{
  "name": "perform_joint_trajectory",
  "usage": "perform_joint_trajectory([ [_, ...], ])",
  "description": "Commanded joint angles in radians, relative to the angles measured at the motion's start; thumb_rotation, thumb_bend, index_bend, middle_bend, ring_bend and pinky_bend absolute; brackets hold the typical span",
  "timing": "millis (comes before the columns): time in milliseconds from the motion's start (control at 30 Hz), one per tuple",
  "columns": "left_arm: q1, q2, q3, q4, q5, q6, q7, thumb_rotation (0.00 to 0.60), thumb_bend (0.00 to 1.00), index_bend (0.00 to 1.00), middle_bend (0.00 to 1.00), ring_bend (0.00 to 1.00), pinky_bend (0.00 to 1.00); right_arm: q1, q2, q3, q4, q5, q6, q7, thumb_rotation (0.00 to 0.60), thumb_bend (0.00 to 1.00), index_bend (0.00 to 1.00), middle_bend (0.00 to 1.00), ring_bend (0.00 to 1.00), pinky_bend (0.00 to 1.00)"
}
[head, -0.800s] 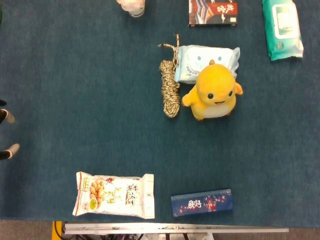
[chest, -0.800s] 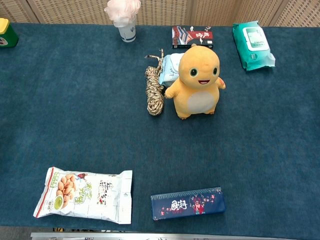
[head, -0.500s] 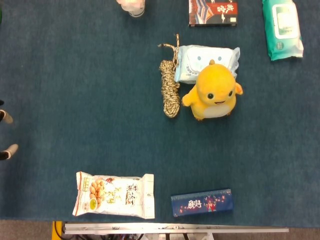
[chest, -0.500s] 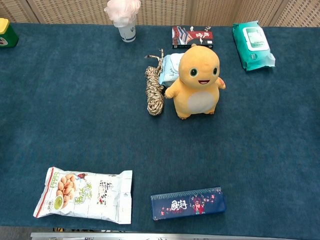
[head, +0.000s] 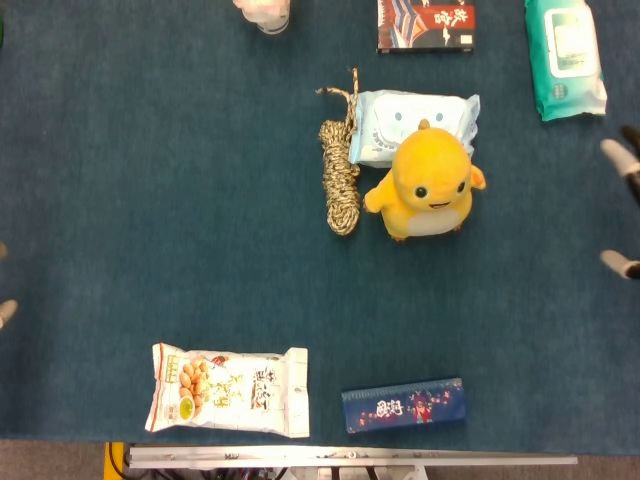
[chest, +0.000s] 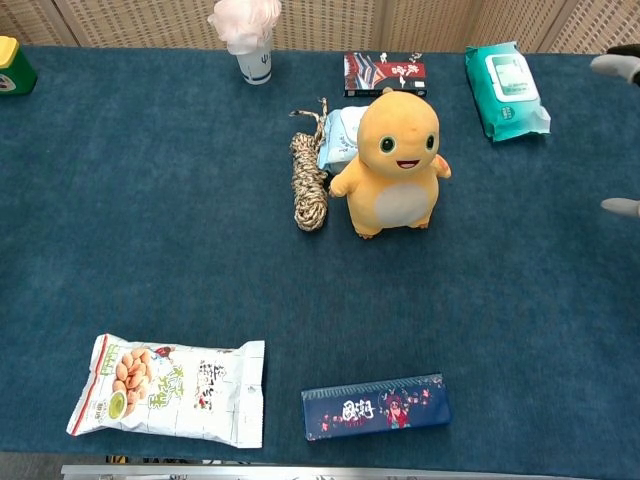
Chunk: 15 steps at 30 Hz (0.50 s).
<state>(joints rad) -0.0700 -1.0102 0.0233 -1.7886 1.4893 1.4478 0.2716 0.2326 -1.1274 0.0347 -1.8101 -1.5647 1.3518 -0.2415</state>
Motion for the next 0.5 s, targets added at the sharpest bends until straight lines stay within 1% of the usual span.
perform_joint_trajectory([
  [33, 0.007, 0.013, 0.005, -0.004, -0.001, 0.004, 0.004, 0.6, 0.02, 0.42, 0.23, 0.23, 0.42, 0.051, 0.0, 0.032, -0.098, 0.008, -0.055, -0.124, 0.6, 0.0, 0.08, 0.02, 0.0, 0.0],
  [200, 0.012, 0.034, 0.011, -0.002, -0.001, 0.002, -0.013, 0.6, 0.02, 0.42, 0.23, 0.23, 0.42, 0.11, -0.045, 0.064, -0.183, 0.069, -0.129, -0.274, 0.6, 0.0, 0.08, 0.02, 0.0, 0.0],
  [267, 0.012, 0.044, 0.012, -0.001, 0.001, 0.0, -0.021, 0.6, 0.02, 0.42, 0.23, 0.23, 0.42, 0.139, -0.076, 0.084, -0.207, 0.111, -0.158, -0.341, 0.6, 0.0, 0.08, 0.02, 0.0, 0.0],
  [400, 0.013, 0.066, 0.013, -0.005, 0.007, 0.001, -0.041, 0.6, 0.02, 0.42, 0.23, 0.23, 0.42, 0.205, -0.136, 0.129, -0.228, 0.244, -0.22, -0.437, 0.6, 0.0, 0.08, 0.02, 0.0, 0.0],
  [500, 0.015, 0.086, 0.013, -0.008, 0.017, 0.008, -0.055, 0.6, 0.02, 0.42, 0.23, 0.23, 0.42, 0.267, -0.192, 0.167, -0.219, 0.359, -0.246, -0.531, 0.6, 0.0, 0.08, 0.01, 0.0, 0.0],
])
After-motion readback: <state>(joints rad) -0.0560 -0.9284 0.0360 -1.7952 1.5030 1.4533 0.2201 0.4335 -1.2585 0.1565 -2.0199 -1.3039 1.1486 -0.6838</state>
